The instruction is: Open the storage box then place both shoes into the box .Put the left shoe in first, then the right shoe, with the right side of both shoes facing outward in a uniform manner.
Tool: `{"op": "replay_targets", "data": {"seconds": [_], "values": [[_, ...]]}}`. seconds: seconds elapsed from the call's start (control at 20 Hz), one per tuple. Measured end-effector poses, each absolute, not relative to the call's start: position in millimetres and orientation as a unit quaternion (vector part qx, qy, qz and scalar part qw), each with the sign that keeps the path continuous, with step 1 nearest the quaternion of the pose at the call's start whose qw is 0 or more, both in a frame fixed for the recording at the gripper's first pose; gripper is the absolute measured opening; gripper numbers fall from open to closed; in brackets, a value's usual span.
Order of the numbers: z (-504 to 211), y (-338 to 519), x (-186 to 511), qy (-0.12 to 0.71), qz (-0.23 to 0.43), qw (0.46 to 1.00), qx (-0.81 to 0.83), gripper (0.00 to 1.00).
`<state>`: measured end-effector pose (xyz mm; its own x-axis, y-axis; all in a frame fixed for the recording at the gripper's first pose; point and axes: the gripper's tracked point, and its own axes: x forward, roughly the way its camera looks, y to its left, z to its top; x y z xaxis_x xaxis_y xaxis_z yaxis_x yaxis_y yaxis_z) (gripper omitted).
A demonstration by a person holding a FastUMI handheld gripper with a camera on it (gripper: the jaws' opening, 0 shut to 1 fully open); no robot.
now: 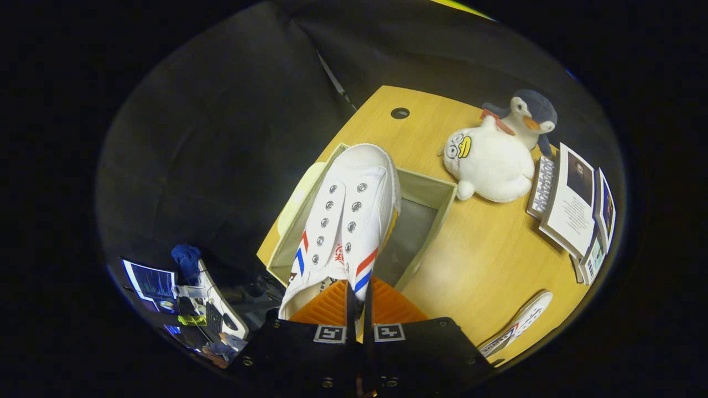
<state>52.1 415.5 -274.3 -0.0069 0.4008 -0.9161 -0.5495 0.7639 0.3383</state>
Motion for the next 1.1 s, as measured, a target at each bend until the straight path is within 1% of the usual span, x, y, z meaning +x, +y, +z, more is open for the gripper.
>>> {"op": "replay_targets", "data": {"seconds": [0.25,0.3,0.35,0.4,0.55,0.75,1.1], "values": [[-299,442,53,0.635,0.338,0.692,-0.066,0.04],[-299,452,52,0.635,0.346,0.689,-0.047,0.06],[-299,460,52,0.631,0.352,0.69,-0.038,0.21],[-289,462,58,0.622,0.358,0.695,-0.037,0.32],[-273,453,74,0.596,0.36,0.716,-0.048,0.91],[-253,429,85,0.587,0.349,0.73,-0.021,0.9],[-233,356,96,0.574,0.32,0.754,0.009,0.9]]}}
